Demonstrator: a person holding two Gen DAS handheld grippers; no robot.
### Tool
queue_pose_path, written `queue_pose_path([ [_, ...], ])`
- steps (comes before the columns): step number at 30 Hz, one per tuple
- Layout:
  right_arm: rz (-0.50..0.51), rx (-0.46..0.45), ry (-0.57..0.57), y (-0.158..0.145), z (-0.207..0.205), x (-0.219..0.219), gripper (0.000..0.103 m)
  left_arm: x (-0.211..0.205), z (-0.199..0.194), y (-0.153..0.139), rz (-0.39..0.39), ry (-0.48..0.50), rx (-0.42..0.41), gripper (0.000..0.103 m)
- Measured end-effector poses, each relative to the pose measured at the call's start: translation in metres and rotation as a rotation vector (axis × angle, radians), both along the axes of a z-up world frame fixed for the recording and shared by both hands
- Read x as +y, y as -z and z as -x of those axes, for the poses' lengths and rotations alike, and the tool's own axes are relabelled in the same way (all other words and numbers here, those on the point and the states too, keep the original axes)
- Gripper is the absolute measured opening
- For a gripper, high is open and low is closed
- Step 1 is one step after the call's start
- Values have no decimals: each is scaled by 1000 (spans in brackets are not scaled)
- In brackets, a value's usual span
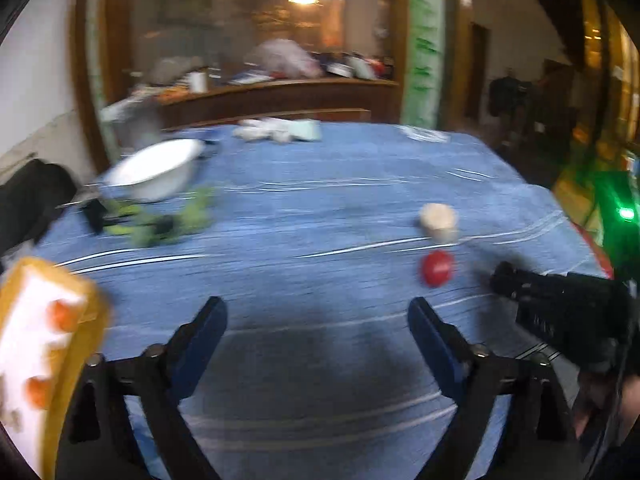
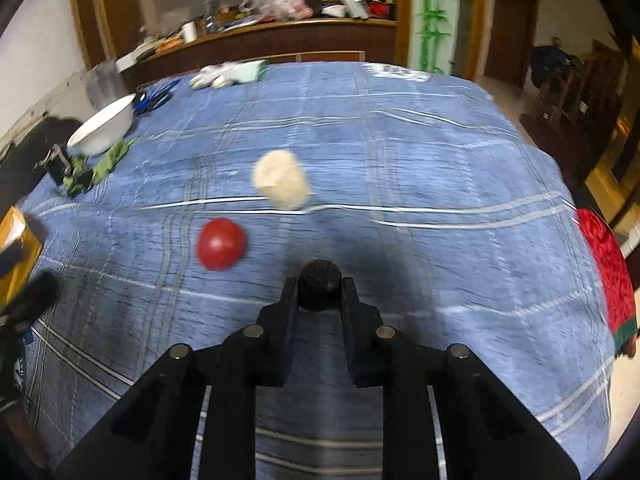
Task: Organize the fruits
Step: 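Grasp the dark ball with the right tool while the left tool grasps the red date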
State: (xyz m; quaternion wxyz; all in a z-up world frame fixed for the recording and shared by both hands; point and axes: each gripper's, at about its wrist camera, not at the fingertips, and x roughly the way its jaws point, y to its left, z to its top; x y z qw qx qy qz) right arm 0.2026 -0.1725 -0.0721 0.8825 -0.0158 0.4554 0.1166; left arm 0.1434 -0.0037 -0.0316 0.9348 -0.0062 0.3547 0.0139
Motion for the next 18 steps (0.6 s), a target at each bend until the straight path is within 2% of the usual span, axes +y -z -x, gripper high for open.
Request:
queue_pose_path([
  [3,-25,-1,41,0,0,-19,22,-31,-32,16,32,70,58,74],
  [5,-50,0,66,0,-2,-31,22,-43,-48,24,34,84,86,68],
  [7,-68,-7,85,-3,-5,-40,22,-51,-64,31,70,97,144,55],
  [8,-81,-10,91,-5,-6,-44,22,-54,-70,33,69,97,155,53],
  [10,-98,-20,94,-8,-6,-47,22,-60,-78,37,59,102,176,36],
  [12,-100,-23,90,-9,-6,-47,22,-62,-80,35,32,85,169,29],
  [15,-96,-17,75,-6,-6,-43,22,-58,-77,35,42,84,170,28],
  [18,-84,-14,63,-5,-5,-40,22,-53,-70,34,18,68,172,28],
])
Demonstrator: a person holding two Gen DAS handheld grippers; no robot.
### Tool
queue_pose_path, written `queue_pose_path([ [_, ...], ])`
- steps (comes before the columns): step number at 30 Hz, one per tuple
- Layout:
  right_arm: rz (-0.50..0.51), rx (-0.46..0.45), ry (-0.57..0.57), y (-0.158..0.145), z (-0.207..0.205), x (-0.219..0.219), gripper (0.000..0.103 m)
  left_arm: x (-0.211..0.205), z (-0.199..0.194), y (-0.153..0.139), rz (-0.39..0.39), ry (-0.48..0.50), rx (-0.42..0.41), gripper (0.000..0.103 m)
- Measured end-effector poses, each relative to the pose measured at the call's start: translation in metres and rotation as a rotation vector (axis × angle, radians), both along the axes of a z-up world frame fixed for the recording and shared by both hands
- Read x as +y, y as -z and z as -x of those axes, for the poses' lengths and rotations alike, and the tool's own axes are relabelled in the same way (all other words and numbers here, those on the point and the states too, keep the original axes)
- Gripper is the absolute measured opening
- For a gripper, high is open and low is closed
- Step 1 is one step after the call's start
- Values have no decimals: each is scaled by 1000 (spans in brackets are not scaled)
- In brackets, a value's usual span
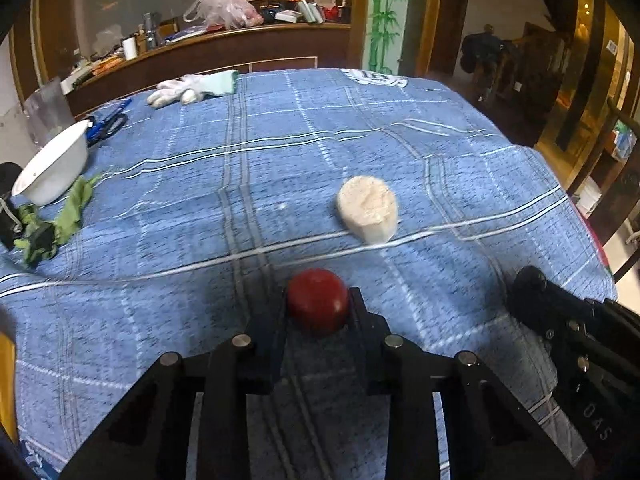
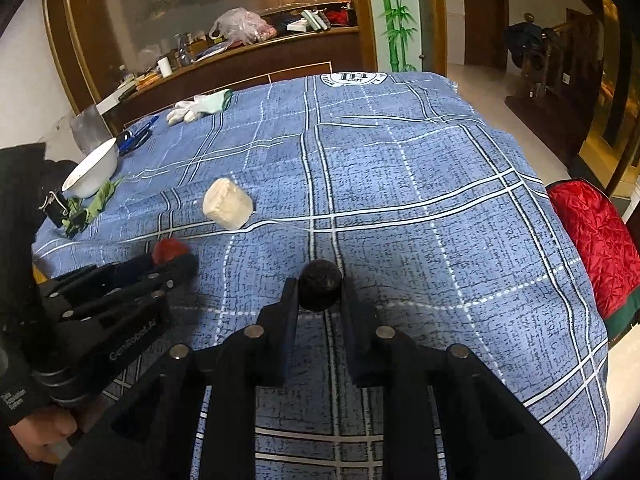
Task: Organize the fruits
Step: 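Grasp the dark ball with the right tool while the left tool grasps the red date, then carry the held dark ball and red date over the yellow tray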
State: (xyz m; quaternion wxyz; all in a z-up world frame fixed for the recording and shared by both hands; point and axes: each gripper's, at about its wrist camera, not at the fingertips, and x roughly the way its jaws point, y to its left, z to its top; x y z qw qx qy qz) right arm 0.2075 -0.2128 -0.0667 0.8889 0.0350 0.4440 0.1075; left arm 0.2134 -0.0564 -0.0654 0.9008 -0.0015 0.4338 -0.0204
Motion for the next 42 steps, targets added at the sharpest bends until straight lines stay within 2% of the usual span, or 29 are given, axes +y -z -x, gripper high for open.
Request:
queue_pose_path([
  [4,34,43,-17,11,0,10,21,11,17,-1,-19,-23,7,28],
  [7,46,36,-17,8,7,14,22,20,29,-2,-20,-35,9,28],
  [19,88,14,-48,-8,72,34,22,42,93,-21,-24,-67,-40,28],
  [33,69,-96,-153,-48,137,81,22,77,170,-51,-33,-144,-152,28],
  [42,68,-161,-257,-62,162,120,22,101,197,-62,-47,-208,-195,28],
])
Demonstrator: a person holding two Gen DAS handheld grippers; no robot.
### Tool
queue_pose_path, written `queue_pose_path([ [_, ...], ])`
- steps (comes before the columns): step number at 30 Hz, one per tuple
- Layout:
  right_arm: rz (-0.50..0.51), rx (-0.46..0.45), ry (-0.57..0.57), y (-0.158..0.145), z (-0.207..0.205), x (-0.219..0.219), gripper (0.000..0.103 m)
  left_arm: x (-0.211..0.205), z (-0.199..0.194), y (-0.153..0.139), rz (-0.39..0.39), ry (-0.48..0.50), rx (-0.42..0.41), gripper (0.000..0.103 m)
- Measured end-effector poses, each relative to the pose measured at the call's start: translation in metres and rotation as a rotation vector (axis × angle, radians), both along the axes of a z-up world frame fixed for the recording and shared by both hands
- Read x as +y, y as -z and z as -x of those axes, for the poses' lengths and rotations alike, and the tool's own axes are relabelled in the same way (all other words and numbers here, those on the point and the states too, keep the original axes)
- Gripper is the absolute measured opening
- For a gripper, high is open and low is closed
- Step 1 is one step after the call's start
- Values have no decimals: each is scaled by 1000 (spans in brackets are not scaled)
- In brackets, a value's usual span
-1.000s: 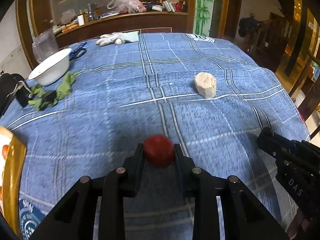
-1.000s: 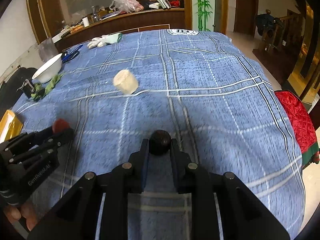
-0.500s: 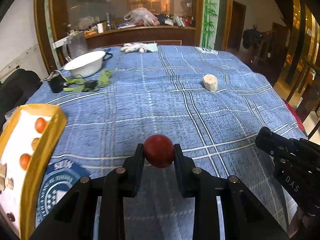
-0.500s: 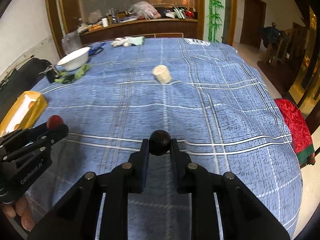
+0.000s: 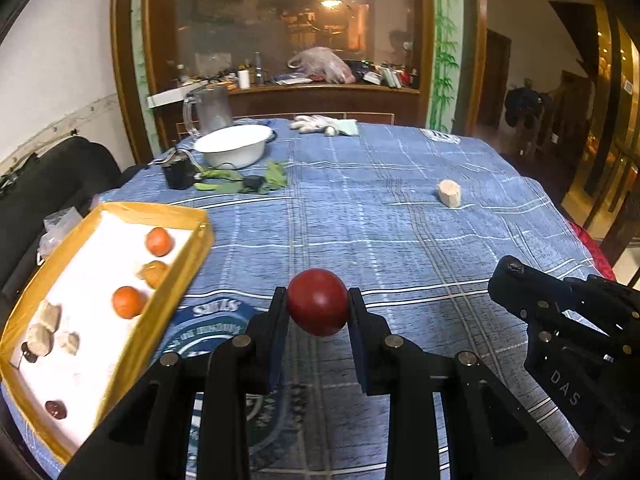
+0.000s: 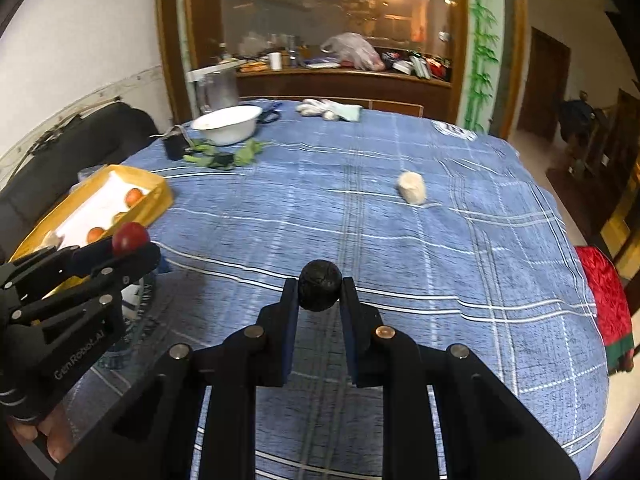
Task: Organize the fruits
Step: 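Carry the held dark ball and red date over the yellow tray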
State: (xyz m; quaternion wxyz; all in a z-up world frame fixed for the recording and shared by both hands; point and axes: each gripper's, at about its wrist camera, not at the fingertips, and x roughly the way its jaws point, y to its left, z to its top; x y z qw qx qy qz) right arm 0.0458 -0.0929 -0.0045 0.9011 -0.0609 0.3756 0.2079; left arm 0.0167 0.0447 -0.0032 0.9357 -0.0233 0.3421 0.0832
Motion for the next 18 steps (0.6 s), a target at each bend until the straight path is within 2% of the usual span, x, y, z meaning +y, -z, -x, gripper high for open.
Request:
queue_pose_path([
  [18,3,-120,-134,-22,28,44,22,44,29,-6,-39,-132,-22,28],
])
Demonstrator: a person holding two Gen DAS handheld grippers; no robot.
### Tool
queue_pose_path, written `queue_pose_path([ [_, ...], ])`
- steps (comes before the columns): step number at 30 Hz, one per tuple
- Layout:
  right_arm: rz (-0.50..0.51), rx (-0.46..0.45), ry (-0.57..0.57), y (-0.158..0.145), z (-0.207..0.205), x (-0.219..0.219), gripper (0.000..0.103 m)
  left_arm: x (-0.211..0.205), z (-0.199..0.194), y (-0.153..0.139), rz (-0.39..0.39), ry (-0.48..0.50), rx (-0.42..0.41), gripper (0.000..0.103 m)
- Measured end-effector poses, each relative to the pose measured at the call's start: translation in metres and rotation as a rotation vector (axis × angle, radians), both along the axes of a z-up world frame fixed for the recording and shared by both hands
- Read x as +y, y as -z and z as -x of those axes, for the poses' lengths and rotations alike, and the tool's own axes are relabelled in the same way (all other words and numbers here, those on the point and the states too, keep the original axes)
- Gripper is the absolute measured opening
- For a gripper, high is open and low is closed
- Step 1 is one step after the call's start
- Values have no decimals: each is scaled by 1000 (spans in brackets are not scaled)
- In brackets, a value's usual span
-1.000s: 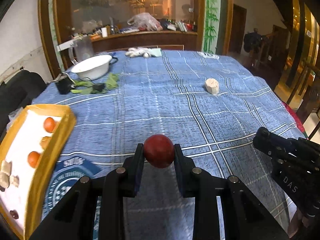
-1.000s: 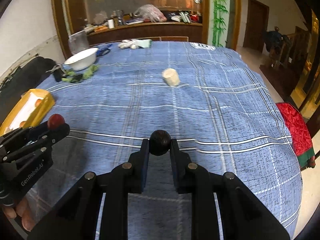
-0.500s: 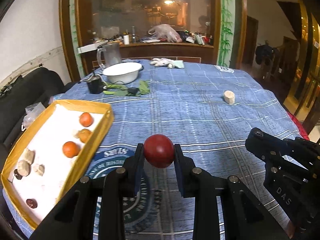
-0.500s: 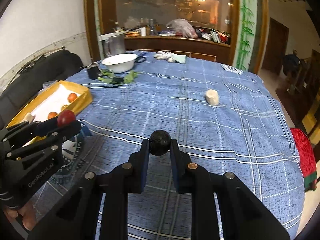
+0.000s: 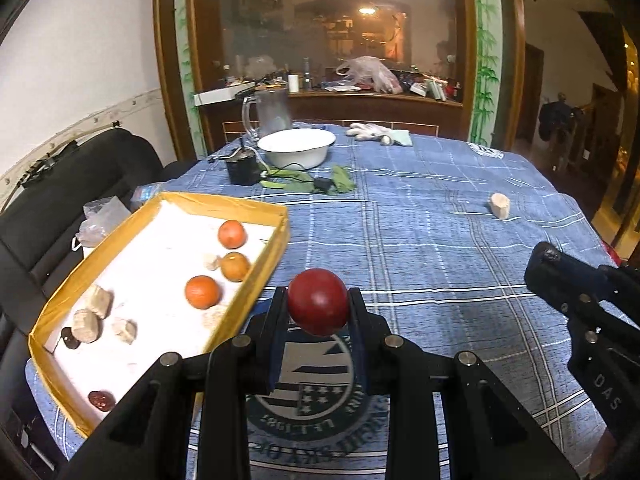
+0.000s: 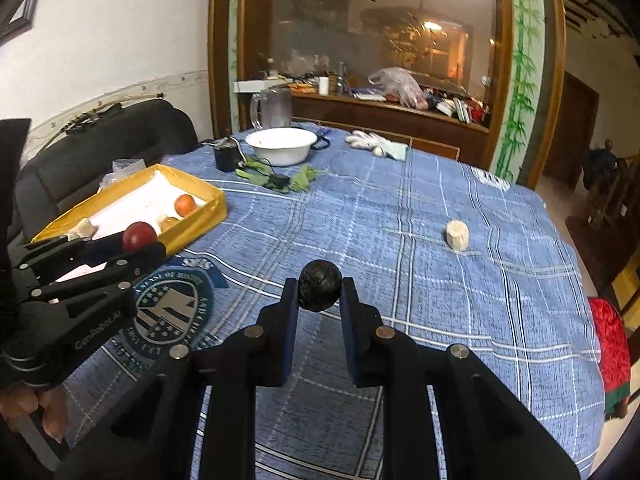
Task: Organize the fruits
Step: 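Carry the held dark ball and red date over the yellow tray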
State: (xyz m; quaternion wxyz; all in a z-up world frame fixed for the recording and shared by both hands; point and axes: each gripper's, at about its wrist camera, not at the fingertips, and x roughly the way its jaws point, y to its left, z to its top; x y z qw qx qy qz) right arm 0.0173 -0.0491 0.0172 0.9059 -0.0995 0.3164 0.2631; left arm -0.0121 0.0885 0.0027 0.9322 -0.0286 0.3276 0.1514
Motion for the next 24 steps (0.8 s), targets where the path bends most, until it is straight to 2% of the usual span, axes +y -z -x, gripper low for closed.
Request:
queue_pose_path([
  [14,-13,-59,-83,-15,9,34,22,31,21,-8,-31,-88,-24,28],
  [24,-29,-111,-168,-27,18,69,22,64,39,-10,-58,-193,-38,28],
])
